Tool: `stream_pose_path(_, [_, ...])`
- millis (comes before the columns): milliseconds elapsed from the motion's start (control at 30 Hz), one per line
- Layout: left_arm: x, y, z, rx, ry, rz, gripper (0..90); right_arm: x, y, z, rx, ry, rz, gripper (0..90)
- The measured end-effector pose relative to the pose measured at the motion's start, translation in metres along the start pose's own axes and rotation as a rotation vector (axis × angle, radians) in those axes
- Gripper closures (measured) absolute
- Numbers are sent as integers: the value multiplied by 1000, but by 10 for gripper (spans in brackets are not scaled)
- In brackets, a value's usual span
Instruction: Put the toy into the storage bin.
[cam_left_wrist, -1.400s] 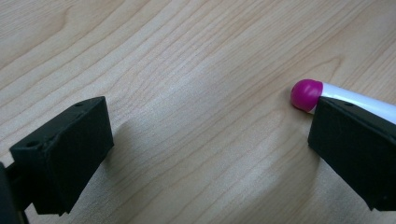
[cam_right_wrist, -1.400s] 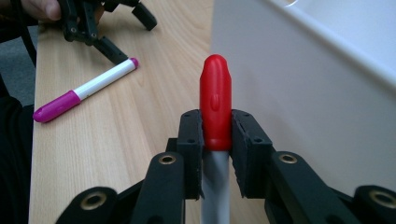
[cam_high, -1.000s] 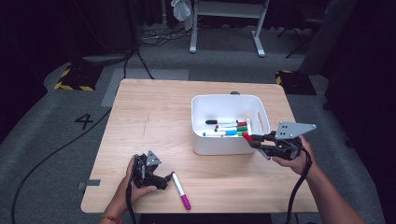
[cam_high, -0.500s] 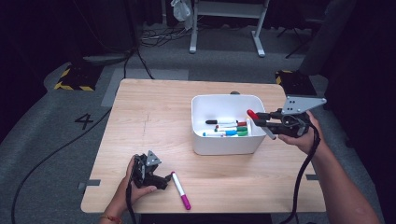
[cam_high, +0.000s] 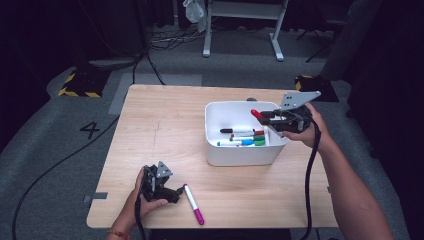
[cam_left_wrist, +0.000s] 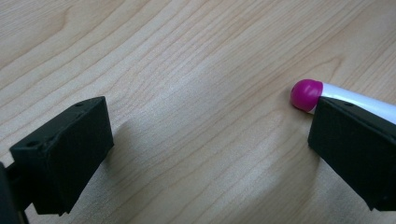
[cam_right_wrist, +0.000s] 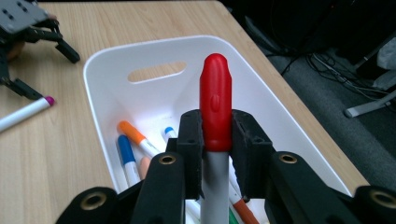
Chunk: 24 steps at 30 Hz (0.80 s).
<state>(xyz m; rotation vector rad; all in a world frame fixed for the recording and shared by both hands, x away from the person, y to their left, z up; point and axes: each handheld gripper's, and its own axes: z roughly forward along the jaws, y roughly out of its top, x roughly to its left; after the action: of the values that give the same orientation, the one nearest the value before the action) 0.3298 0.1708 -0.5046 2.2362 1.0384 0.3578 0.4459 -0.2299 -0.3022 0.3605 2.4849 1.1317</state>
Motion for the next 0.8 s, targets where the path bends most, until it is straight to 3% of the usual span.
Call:
stream_pose_path(300, [0, 0, 0, 0, -1, 0, 0, 1, -12, 35, 84, 68, -1, 753])
stream_pose_path(567, [0, 0, 0, 0, -1, 0, 0, 16, -23, 59, 228, 217, -68, 752])
stream_pose_path(800, [0, 0, 0, 0, 0, 0, 0, 16, -25, 66, 263, 243, -32, 751])
